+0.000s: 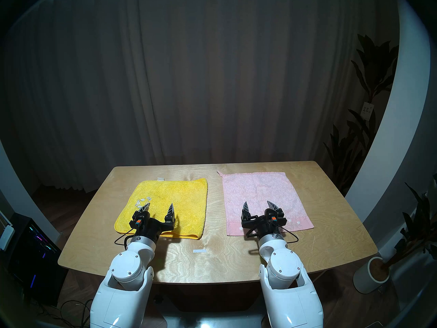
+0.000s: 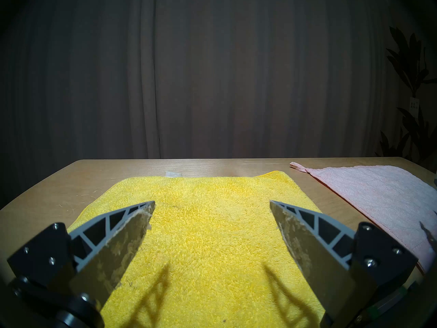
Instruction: Fold each towel twice and stack them on table
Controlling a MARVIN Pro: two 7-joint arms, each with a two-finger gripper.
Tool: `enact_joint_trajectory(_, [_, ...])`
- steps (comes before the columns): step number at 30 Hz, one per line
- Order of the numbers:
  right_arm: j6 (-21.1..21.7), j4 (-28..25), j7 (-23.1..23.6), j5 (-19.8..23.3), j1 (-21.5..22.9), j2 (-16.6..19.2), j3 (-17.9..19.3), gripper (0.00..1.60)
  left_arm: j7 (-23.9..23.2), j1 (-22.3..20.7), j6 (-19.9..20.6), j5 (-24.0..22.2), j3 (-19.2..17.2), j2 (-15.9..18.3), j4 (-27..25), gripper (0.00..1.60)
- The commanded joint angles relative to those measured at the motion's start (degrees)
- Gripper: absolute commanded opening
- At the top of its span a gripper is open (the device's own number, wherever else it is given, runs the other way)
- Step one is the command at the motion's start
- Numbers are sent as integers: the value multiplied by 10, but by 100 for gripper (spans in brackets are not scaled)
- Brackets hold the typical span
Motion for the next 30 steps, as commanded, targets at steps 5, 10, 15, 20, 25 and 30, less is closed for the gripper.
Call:
enact_joint_trajectory(5, [-1, -11, 1, 1, 2, 0, -1, 160, 0, -2, -1, 0, 0, 0, -10, 160])
enact_joint_trajectory(10, [-1, -11, 1, 1, 2, 0, -2, 160, 0, -2, -1, 0, 0, 0, -10, 160])
enact_joint_trajectory(15, [-1, -11, 0, 1, 2, 0, -2, 160, 0, -2, -1, 0, 0, 0, -10, 160])
enact_joint_trajectory(20, [-1, -11, 0, 2, 2, 1, -2, 160, 0, -2, -1, 0, 0, 0, -10, 160])
enact_joint_trajectory(25, [-2, -14, 28, 42, 1, -2, 4, 160, -23, 2, -11, -52, -15, -10, -17, 160])
enact_joint_trajectory(30, [42, -57, 24, 106, 18, -16, -6, 160, -13, 1, -6, -90, -41, -30, -41, 160])
